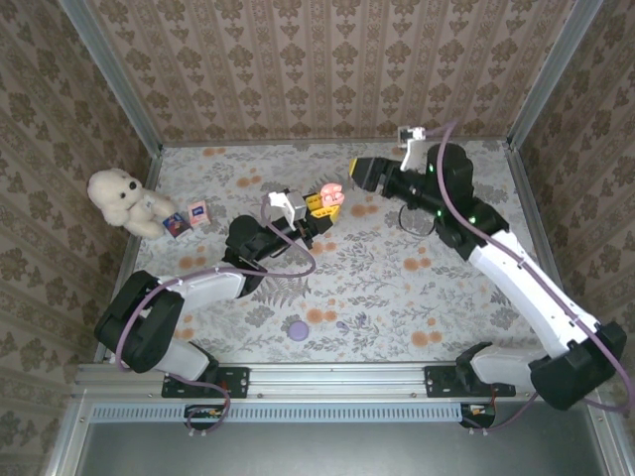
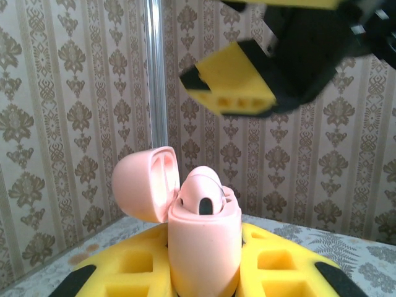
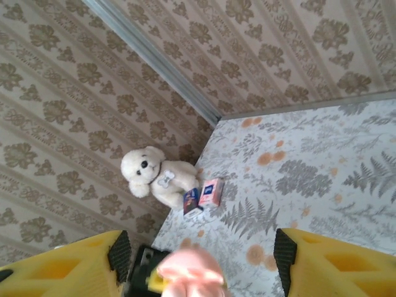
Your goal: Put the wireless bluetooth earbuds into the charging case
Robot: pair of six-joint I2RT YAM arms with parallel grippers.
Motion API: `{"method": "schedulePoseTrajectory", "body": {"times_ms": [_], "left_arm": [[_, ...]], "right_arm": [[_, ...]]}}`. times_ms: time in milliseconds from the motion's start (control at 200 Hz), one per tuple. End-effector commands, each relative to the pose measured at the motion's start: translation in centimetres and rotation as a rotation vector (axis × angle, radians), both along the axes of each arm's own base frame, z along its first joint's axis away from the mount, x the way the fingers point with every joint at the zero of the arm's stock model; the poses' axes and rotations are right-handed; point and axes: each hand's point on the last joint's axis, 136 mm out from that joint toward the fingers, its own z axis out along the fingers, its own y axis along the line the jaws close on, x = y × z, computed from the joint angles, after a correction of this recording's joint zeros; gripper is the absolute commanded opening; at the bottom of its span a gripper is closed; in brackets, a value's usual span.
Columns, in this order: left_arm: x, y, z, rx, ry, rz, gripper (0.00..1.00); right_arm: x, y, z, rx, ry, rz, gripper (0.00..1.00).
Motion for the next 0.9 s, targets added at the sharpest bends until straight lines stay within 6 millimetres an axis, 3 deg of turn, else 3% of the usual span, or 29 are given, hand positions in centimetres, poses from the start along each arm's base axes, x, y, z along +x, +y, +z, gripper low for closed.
{"method": "schedulePoseTrajectory", "body": {"times_ms": [0,165,340,620,790,895], "left_arm": [[-1.0,0.0,0.3,0.002,-0.033,-0.026,0.00],[-1.4,-0.4,-0.3,0.020,-0.014,-0.054,0.00],[-1.3,-0.7,-0.4,0.025,-0.005,-0.064,0.00],[0.1,-0.9,-0.6,-0.005,0.020,-0.031,0.00],[1.2,-1.0,-0.7,-0.015,0.035,-0.021,0.00],[1.9,-1.0,-0.9,-0.021,0.058,-0.009,0.00]], "right_arm": [[1.1,0.2,-5.0,-0.113,0.220,0.023,0.57],[3.3,2.2,-7.1,-0.133,0.316,0.090,0.37],[4.1,3.7,-8.8,-0.133,0.378,0.150,0.29],[1.1,4.3,-10.5,-0.161,0.406,0.209,0.22],[-1.0,3.3,-10.9,-0.158,0.399,0.196,0.21],[-1.3,1.9,-11.4,-0.178,0.390,0.130,0.23]]}}
